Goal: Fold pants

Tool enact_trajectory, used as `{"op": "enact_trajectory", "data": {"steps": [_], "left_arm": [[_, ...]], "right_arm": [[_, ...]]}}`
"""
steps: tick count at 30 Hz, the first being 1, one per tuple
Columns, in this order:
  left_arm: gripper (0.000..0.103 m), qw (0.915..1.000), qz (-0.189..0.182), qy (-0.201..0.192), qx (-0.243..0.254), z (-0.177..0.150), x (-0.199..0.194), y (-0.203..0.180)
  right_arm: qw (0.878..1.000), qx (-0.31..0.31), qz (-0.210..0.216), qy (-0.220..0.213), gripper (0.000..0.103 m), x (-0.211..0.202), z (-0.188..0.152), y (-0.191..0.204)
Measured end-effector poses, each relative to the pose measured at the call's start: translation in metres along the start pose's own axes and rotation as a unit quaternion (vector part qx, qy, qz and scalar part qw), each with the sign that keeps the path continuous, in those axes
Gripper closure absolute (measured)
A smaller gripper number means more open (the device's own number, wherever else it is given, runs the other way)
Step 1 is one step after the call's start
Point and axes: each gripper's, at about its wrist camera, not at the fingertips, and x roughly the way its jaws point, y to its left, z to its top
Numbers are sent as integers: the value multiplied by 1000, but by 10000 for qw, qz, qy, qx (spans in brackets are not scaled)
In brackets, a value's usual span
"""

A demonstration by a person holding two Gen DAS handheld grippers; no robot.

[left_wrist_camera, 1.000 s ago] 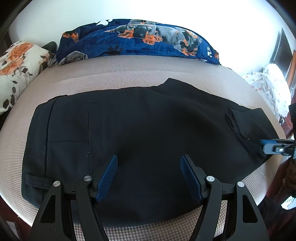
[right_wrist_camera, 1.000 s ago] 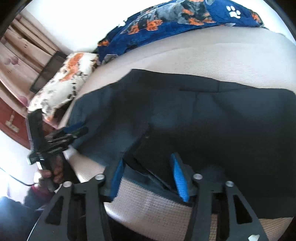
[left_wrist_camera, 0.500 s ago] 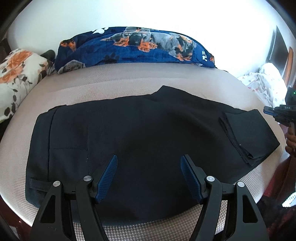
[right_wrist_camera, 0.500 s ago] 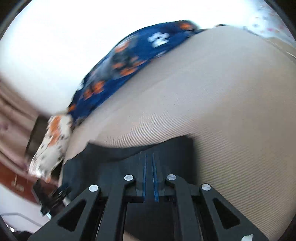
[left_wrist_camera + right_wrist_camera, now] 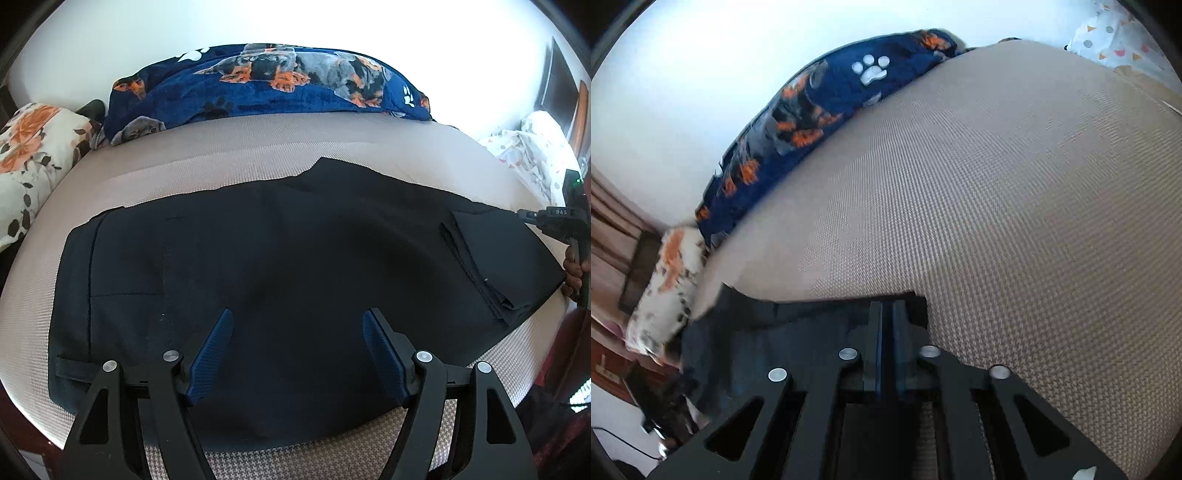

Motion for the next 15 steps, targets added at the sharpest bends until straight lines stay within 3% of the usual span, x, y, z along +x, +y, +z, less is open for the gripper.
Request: {"op": "enact_trajectory", "data": {"steps": [3,5,9,12,13,15], "left_arm": [[29,10000,-5,34,5,1,2,-1],[29,10000,4,35,10,1,1,-1],[28,10000,-20,-39,-20,3,-1,1],[26,9999,-42,-74,-60,2,-2,3],[25,9999,-61,-60,-75,2,-1,4],[25,10000,-57,-23,-72,2,0,4]], "right_arm": [[9986,-380,-361,7,103,0,1,12],[9990,-381,-216,-53,93,-6,2,17],[9982,-582,96,-61,93,-14,-7,27],[9963,-802,-163,262,96,-2,-20,28],[9970,-743,-151,182,102,-2,-22,24],[9985,-505,-29,222,103,-3,-20,17]]}}
